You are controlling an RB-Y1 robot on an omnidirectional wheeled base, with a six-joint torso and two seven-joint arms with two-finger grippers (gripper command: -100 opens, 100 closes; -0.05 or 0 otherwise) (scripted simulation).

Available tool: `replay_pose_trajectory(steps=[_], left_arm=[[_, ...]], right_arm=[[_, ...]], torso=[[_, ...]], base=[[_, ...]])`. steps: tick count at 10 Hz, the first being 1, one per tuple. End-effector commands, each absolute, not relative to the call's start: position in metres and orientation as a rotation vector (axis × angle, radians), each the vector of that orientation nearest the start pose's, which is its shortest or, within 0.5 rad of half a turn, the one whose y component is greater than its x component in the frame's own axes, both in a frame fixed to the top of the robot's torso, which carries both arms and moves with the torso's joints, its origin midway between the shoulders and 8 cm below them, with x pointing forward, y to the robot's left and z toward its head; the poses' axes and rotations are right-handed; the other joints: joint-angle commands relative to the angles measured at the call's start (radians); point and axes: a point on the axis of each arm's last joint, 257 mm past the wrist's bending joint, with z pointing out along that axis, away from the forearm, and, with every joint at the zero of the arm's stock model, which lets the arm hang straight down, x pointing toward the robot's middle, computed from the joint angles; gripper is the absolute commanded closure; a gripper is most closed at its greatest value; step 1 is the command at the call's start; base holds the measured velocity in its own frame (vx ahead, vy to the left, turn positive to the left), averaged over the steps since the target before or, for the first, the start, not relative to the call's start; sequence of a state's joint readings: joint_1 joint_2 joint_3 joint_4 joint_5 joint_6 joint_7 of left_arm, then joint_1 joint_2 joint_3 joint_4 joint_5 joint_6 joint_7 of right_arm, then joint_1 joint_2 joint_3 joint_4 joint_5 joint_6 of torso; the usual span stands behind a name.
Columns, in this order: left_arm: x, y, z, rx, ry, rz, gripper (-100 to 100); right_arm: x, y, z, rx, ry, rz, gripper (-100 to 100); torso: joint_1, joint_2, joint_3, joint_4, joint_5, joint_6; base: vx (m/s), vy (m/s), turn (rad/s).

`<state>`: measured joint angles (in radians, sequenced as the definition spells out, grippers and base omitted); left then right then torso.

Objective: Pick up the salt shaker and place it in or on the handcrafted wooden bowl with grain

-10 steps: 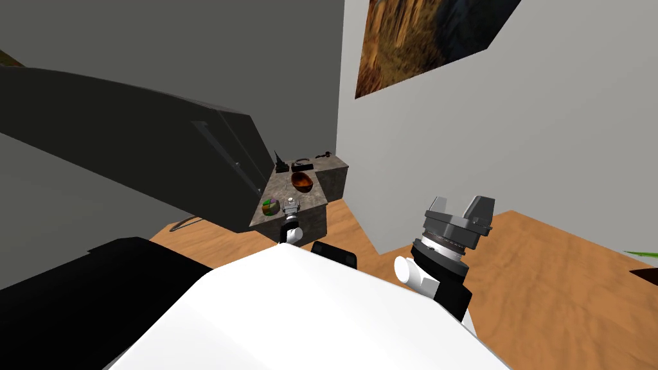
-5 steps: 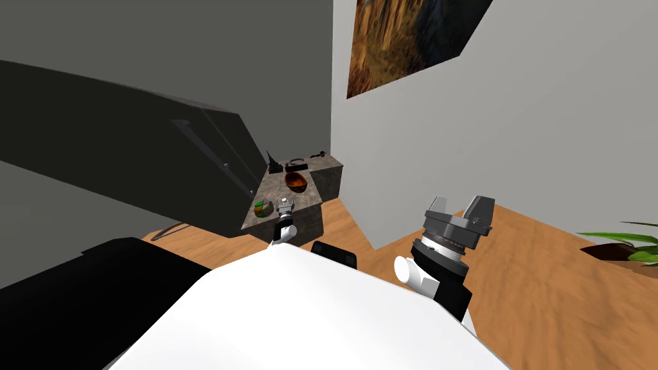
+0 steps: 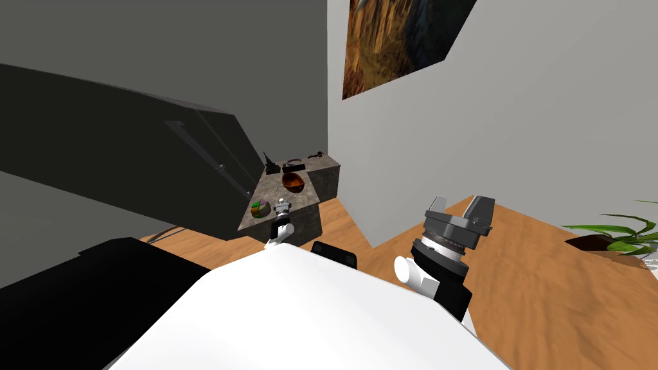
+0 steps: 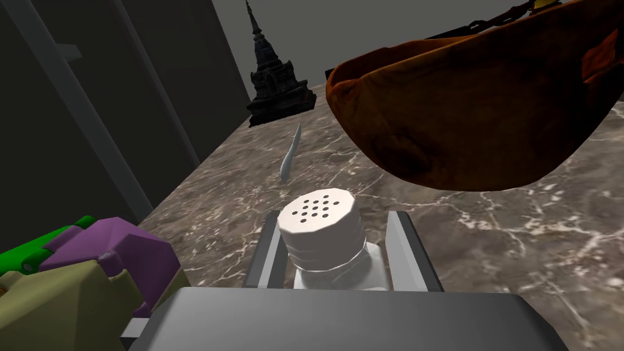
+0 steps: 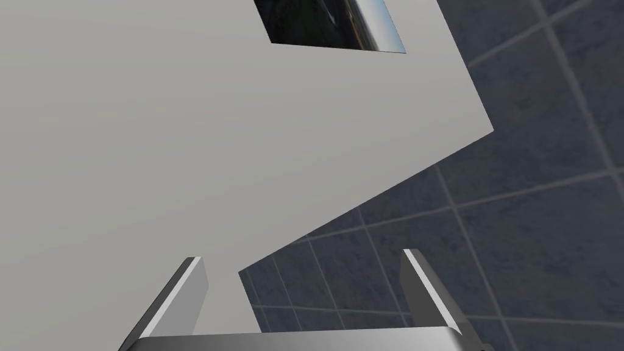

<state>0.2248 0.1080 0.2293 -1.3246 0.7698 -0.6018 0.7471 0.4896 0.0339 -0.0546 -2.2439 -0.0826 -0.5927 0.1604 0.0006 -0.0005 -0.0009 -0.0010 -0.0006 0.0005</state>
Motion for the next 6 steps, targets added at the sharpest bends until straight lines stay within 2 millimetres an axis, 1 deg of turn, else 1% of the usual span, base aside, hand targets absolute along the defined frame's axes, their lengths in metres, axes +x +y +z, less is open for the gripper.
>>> replay_pose_trajectory(steps=[1, 3, 4, 5, 6], left_arm=[[0.375, 0.499, -0.303, -1.721, -0.343, -1.703, 100], [0.375, 0.499, -0.303, -1.721, -0.343, -1.703, 100], [0.375, 0.499, -0.303, -1.720, -0.343, -1.703, 0], [0.376, 0.477, -0.307, -1.733, -0.320, -1.713, 100], [0.377, 0.467, -0.308, -1.737, -0.313, -1.719, 100]], right_arm=[[0.329, -0.309, 0.029, 0.620, 0.522, 1.159, 0], [0.329, -0.309, 0.029, 0.620, 0.522, 1.159, 0], [0.329, -0.309, 0.029, 0.620, 0.522, 1.159, 0], [0.329, -0.309, 0.029, 0.620, 0.522, 1.159, 0], [0.329, -0.309, 0.029, 0.620, 0.522, 1.159, 0]], torso=[[0.000, 0.000, 0.000, 0.000, 0.000, 0.000], [0.000, -0.001, 0.000, 0.000, 0.000, 0.000], [0.000, -0.001, -0.001, 0.000, 0.000, 0.000], [0.000, -0.001, -0.001, 0.000, 0.000, 0.000], [0.003, -0.001, -0.001, -0.001, 0.000, -0.001]], base=[[0.000, 0.000, 0.000], [0.000, 0.000, 0.000], [0.000, 0.000, 0.000], [0.010, 0.054, 0.166], [0.023, 0.073, 0.168]])
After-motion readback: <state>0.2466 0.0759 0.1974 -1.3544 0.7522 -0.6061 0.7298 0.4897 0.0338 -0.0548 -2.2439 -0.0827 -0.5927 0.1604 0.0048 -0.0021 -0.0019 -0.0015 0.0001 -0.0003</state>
